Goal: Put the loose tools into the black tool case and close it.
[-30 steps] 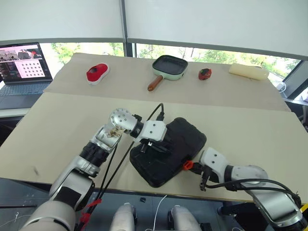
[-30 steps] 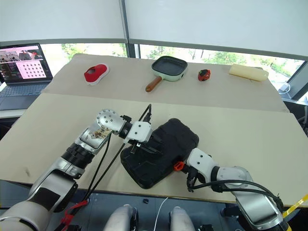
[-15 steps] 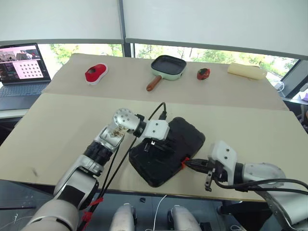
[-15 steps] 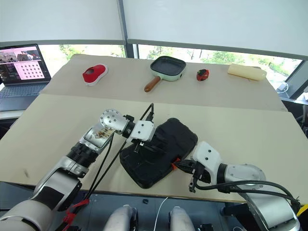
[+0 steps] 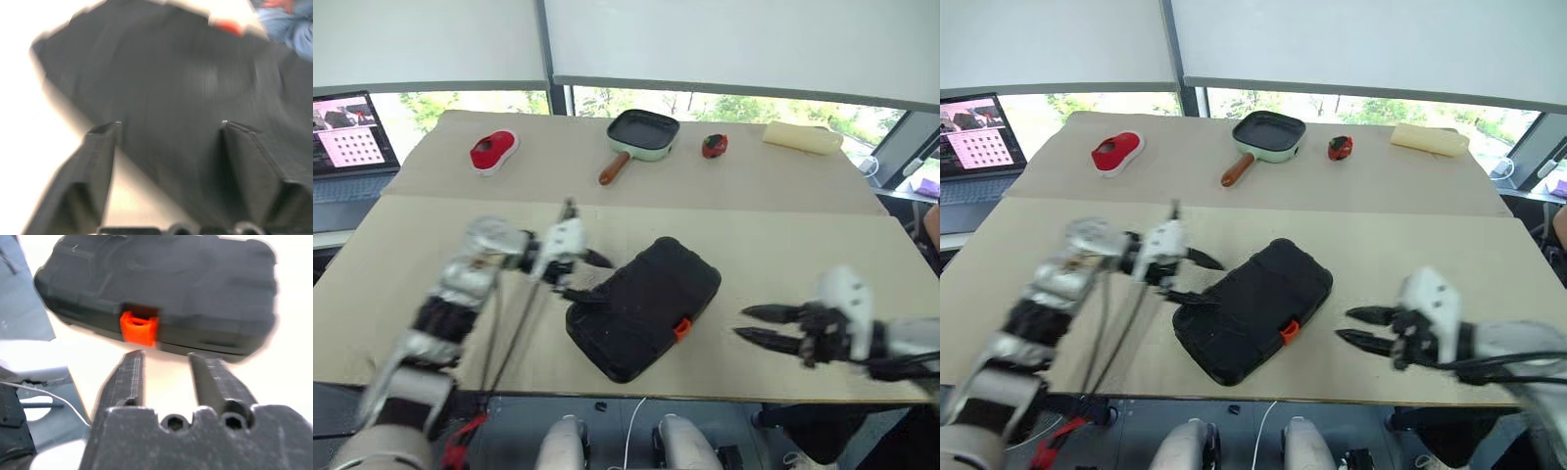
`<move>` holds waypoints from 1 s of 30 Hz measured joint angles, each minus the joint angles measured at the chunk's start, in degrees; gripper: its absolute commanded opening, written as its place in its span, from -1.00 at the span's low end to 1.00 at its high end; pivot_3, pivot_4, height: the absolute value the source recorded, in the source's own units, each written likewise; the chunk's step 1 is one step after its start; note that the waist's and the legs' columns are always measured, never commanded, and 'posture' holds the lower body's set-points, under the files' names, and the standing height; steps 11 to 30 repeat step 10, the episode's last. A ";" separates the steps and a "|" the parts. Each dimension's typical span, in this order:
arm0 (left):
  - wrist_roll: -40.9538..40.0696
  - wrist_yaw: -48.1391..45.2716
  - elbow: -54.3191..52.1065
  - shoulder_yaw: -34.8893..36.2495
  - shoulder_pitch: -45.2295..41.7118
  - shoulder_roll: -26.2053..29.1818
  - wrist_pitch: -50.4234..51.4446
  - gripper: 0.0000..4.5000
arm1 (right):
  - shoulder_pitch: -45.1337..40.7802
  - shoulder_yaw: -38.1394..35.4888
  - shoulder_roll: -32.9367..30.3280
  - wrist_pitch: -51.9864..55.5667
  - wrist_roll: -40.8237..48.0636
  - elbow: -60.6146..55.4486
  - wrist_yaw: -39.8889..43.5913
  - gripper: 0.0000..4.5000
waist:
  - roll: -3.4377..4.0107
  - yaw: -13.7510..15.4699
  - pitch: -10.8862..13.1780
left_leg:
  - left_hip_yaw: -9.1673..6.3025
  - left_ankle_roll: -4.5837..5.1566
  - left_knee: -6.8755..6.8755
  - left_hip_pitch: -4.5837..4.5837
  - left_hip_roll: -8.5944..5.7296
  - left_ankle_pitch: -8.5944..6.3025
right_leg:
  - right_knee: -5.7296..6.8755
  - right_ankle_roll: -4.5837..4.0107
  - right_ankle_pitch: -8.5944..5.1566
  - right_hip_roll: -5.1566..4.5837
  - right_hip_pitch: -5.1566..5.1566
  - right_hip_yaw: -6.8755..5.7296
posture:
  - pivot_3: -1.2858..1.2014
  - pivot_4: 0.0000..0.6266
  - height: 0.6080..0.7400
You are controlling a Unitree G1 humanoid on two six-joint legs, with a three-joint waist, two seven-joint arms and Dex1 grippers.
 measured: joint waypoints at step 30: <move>-13.61 -1.39 -14.14 21.26 19.22 16.52 16.10 1.00 | 1.05 -8.94 -7.52 3.27 5.83 10.33 11.84 0.99 | -0.10 2.66 0.20 | 0.25 -0.02 0.02 -0.32 -0.03 -0.01 | -0.06 0.06 -0.04 -0.23 -0.48 0.04 | 0.03 -0.52 1.00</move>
